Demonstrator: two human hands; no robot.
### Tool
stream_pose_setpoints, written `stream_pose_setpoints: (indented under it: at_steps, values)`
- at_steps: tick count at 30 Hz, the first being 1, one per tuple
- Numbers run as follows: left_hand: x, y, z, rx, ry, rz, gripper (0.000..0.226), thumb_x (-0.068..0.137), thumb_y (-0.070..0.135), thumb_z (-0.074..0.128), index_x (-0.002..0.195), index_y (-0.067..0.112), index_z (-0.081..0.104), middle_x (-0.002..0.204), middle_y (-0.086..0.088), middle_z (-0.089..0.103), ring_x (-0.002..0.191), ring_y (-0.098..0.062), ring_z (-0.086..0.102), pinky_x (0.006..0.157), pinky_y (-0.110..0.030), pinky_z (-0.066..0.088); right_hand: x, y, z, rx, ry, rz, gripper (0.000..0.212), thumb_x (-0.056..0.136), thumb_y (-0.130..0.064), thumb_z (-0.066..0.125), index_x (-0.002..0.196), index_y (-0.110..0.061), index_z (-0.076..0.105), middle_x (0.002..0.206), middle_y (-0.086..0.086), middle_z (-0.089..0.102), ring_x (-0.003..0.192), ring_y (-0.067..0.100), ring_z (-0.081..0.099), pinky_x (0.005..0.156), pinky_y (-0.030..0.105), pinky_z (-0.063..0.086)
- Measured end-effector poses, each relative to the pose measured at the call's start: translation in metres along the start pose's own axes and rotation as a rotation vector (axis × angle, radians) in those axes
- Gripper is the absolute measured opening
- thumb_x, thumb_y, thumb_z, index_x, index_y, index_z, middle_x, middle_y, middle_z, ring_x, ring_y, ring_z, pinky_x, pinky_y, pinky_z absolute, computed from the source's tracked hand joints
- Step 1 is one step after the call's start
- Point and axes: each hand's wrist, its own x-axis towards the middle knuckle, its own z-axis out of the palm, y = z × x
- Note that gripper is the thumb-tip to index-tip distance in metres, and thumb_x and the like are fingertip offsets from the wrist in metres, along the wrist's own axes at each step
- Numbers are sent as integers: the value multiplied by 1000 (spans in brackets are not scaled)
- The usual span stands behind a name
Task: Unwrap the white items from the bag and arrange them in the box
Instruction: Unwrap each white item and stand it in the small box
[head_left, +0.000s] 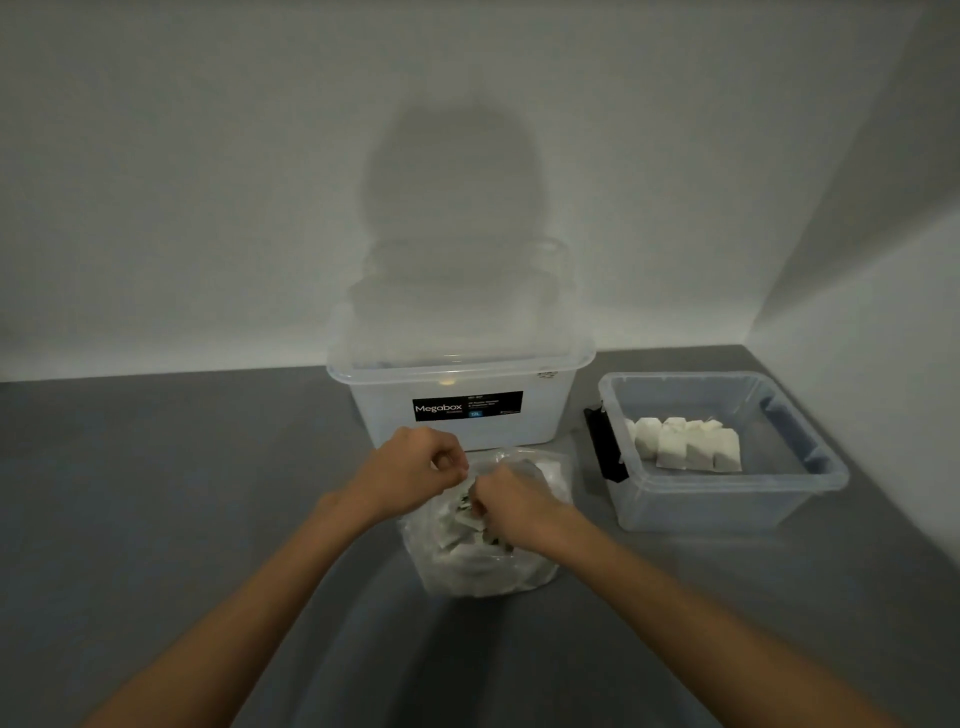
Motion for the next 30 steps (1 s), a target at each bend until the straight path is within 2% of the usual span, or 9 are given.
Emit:
stream_pose_setpoints:
  at_steps: [3,5,9,12,16,19,21,24,30]
  values:
    - [-5,-5,3,-22,-3,-1,8,85,25,66,89,20,71,77,10,67,72,-1,62,78,-35,56,4,-4,21,-15,54,35,18,88,-7,54,102,-6,64,103,12,66,94,29,64,68,30,37]
    - [-8,-6,3,-36,-7,3,7,86,23,65,88,20,70,78,10,67,70,0,61,77,-32,56,4,-4,24,0,113,57,18,87,-8,55,100,-5,66,101,12,67,93,29,65,67,30,39]
    - [-11,-7,2,-93,-2,-23,8,87,16,63,83,19,68,74,5,70,61,-3,65,66,-22,55,-6,2,14,109,297,86,12,86,-12,57,81,-6,66,87,10,65,80,25,63,63,29,46]
    - [-12,-3,0,-263,-13,-144,17,92,14,57,85,5,69,77,-10,73,62,-13,69,55,-19,54,-24,14,6,249,455,79,21,88,-20,57,68,-16,56,75,-1,56,69,16,57,52,19,37]
    - [-17,9,-1,-558,-138,-284,44,96,36,51,93,-5,68,82,-18,74,68,-20,72,55,-20,54,-44,14,9,289,728,-7,12,87,-28,64,86,-17,67,84,-6,60,66,7,55,57,27,50]
    - [-15,14,1,-689,-191,-270,44,93,39,55,99,-4,66,86,-18,74,76,-22,72,67,-28,59,-53,7,16,267,880,-65,13,87,-30,57,91,-21,65,87,-8,60,63,5,57,50,24,51]
    - [-12,15,1,-765,-175,-210,32,91,28,62,101,-3,66,86,-16,73,76,-20,71,74,-31,59,-56,4,21,241,897,-85,11,86,-30,56,93,-24,61,89,-10,58,64,5,59,47,22,50]
    - [-10,16,-2,-688,-109,-102,15,89,11,64,101,3,68,81,-10,70,68,-7,67,63,-19,55,-59,5,25,256,851,-70,17,83,-26,61,99,-30,58,95,-14,55,67,3,58,49,18,49]
    - [-10,17,-7,-488,-13,47,13,87,7,66,95,15,74,95,-12,68,73,-14,64,64,-18,54,-59,1,8,712,730,82,34,82,-19,64,113,-31,58,101,-14,54,71,6,59,62,13,48]
